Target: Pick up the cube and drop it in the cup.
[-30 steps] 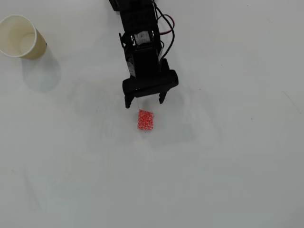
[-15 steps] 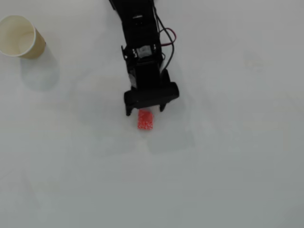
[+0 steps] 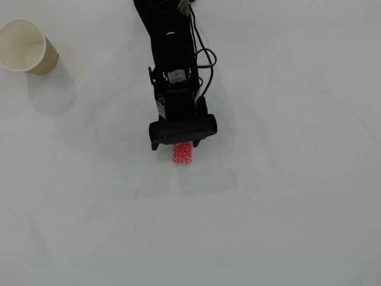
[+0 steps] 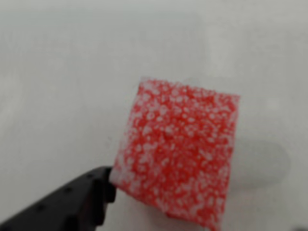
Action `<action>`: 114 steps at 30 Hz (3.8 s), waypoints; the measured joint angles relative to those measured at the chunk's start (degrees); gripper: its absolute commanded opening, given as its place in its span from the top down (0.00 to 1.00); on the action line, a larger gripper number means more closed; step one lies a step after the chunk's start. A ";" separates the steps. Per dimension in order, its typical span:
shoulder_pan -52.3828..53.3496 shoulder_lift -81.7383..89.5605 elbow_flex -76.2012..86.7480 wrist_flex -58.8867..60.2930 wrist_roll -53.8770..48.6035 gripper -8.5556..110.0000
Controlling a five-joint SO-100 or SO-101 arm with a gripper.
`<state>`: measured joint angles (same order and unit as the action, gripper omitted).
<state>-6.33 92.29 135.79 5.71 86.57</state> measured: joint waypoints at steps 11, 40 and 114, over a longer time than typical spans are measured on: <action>2.55 -1.58 -0.09 0.00 0.00 0.64; -1.49 -4.13 -4.57 0.00 0.00 0.64; 2.29 10.11 0.88 0.79 0.00 0.90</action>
<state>-4.04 102.39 136.67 6.50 86.57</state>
